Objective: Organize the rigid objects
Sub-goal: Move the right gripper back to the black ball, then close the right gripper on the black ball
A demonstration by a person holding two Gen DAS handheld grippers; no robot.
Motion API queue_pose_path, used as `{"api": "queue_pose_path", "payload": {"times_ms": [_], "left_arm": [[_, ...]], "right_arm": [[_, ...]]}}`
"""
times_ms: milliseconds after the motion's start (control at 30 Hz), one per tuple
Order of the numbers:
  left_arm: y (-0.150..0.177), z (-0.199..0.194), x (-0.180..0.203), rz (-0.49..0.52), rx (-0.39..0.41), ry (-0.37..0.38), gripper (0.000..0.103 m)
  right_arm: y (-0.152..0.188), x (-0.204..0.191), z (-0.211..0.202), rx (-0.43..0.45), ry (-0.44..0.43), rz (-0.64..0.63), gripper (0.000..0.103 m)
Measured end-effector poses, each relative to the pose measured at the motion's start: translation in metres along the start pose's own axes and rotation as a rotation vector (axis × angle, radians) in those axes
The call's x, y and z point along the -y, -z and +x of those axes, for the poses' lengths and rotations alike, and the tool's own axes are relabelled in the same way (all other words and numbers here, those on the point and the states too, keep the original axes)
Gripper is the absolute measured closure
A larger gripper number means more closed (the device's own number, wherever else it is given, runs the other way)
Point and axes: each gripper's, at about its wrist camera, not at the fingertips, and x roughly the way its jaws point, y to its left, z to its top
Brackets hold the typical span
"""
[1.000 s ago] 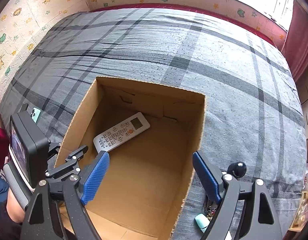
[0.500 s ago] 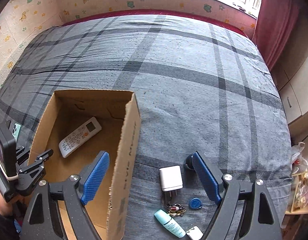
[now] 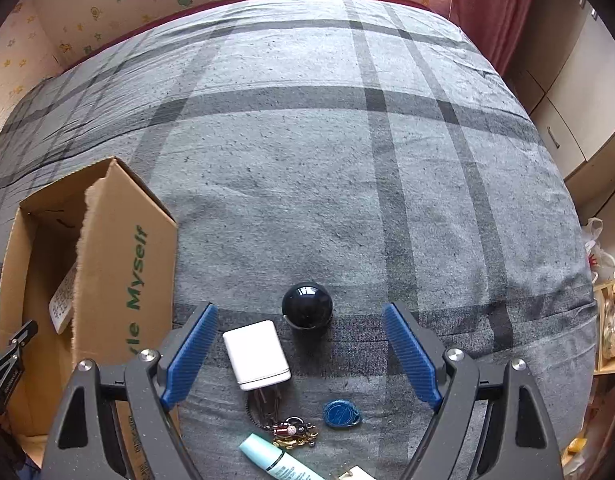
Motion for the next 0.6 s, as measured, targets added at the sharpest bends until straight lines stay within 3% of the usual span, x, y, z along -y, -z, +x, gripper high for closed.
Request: {"api": "queue_pose_path", "payload": {"times_ms": [300, 600], "left_arm": [[0.0, 0.0, 0.002, 0.011, -0.001, -0.009, 0.083], [0.0, 0.0, 0.001, 0.011, -0.002, -0.007, 0.083]], "right_arm": [[-0.001, 0.014, 0.045, -0.048, 0.015, 0.063, 0.016], [-0.001, 0.014, 0.064, -0.084, 0.006, 0.074, 0.018]]}}
